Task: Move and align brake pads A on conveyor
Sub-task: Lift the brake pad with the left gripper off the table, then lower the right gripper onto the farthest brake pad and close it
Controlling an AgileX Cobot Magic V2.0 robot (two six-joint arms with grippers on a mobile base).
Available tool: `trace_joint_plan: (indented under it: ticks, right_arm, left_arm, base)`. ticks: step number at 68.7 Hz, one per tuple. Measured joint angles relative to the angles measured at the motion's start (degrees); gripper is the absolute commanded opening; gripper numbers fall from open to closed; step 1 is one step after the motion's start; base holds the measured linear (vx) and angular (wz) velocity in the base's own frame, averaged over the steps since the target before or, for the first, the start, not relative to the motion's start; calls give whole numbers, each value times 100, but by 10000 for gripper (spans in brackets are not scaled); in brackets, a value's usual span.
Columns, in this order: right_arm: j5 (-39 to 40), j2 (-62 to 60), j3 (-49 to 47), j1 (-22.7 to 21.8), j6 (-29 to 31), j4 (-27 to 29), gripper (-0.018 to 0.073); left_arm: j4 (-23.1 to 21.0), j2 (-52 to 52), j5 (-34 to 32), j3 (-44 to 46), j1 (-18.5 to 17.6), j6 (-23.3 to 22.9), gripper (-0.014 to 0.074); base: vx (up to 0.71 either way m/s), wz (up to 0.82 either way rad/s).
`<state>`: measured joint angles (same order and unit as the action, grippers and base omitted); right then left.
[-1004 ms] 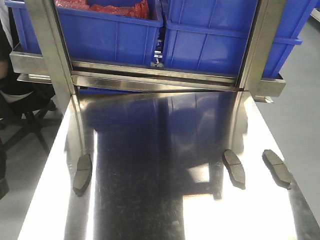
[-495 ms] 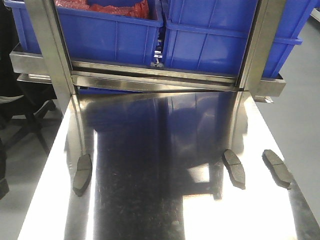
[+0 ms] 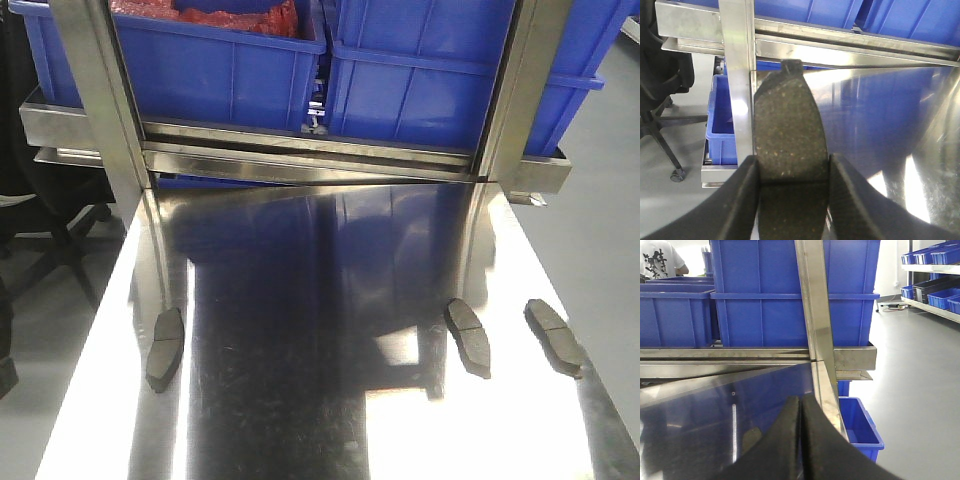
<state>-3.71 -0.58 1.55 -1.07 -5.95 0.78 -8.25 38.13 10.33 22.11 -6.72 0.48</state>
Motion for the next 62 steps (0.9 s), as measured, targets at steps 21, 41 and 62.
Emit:
trace_joint_plan:
  ticks: [21,41,62]
  right_arm:
    - [-53,0,0,0,-25,0,-6]
    - [-1800,1326,-1665,0,-59,-454,-6]
    - [-2579,3756,-3111,0,-59,-568,10]
  left_arm:
    - [0,0,0,0,0,0,104]
    - [0,0,0,0,0,0,104]
    - [0,0,0,0,0,0,104]
  base:
    - [0,0]
    - [0,0]
    - [0,0]
